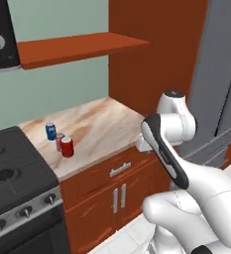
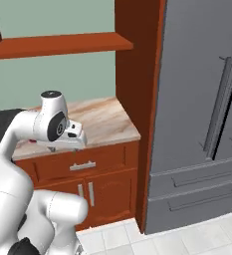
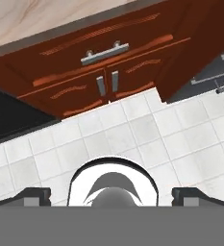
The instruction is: Four empty soda cans are scattered around the kitchen. Gather all the cans and cluster them next to the stove for recycling.
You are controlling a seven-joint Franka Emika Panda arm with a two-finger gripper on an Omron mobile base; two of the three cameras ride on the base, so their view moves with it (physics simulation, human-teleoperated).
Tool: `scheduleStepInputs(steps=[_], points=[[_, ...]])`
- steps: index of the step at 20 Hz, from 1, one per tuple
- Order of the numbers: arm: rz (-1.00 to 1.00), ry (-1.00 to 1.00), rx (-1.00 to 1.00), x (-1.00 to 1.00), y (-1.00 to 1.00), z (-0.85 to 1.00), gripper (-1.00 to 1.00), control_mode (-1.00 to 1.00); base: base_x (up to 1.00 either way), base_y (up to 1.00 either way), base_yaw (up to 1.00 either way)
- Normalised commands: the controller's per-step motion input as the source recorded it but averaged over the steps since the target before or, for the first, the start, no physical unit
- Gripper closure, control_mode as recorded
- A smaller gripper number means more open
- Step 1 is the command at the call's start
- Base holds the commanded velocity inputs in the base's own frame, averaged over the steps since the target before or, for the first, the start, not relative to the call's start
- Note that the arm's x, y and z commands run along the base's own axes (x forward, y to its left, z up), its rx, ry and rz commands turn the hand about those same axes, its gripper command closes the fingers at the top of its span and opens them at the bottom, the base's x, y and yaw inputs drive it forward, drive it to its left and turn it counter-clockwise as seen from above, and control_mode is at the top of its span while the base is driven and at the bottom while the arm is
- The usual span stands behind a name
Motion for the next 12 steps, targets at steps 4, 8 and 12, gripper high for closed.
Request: scheduleStepInputs(steps=[4, 8, 12], points=[[0.0, 0.0, 0.0, 0.0, 0.0, 0.0, -1.0, 1.0, 0.0, -0.41, -0.67], [0.0, 0.0, 0.0, 0.0, 0.0, 0.0, -1.0, 1.0, 0.0, -0.69, -0.66], [0.0, 0.0, 0.0, 0.0, 0.0, 0.0, -1.0, 1.0, 0.0, -0.84, -0.61]])
